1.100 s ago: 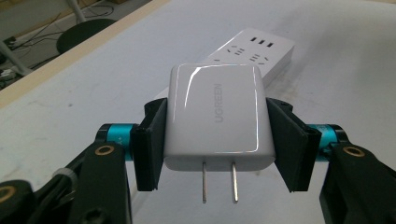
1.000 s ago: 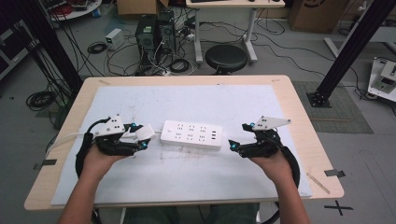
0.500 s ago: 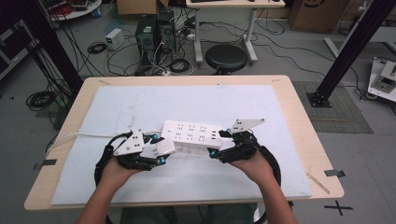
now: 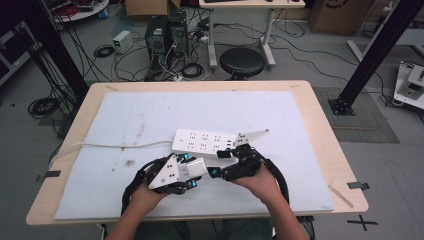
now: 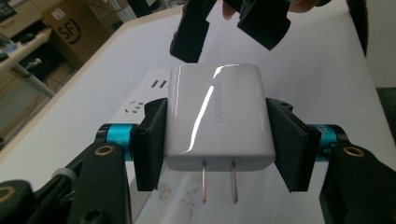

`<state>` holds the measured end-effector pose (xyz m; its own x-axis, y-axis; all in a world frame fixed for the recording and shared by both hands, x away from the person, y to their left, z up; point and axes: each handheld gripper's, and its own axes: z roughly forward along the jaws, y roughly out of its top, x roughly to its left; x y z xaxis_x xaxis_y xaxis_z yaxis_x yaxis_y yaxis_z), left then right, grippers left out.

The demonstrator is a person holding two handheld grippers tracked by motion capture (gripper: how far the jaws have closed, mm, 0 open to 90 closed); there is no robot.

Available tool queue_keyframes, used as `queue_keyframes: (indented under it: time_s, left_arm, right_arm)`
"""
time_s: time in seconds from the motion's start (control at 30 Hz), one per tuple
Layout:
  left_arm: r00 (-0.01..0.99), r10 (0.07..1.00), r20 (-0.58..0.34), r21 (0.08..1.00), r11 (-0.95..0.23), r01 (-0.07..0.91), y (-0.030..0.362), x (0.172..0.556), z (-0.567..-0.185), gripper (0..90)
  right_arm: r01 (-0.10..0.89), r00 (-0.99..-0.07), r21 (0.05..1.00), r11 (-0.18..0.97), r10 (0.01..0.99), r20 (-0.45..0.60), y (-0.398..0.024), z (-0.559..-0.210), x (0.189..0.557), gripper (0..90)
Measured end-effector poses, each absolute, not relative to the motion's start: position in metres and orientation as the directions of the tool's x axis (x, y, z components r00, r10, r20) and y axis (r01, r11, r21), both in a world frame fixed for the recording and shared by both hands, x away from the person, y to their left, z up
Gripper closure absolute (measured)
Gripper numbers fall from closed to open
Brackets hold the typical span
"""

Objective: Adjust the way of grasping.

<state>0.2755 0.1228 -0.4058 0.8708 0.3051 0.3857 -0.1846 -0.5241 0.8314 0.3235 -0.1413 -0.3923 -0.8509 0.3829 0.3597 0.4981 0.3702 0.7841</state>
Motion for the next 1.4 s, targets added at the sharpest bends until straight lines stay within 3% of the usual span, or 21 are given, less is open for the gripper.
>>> queue_keyframes:
  time_s: [0.5,1.2,1.4]
  left_arm:
    - [0.845,0.298,0.445,0.823,-0.508,-0.254,0.107,0.268,-0.404,42.5]
    - [0.824,0.305,0.477,0.812,-0.512,-0.280,0.105,0.268,-0.403,42.5]
    - [0.818,0.295,0.494,0.800,-0.523,-0.294,0.103,0.268,-0.404,42.1]
  right_arm:
    - [0.630,-0.775,0.724,0.280,0.291,0.561,-0.132,-0.407,0.331,20.3]
    - [0.662,-0.750,0.705,0.254,0.206,0.629,-0.129,-0.414,0.333,55.5]
    - [0.673,-0.739,0.691,0.263,0.212,0.639,-0.130,-0.414,0.334,59.2]
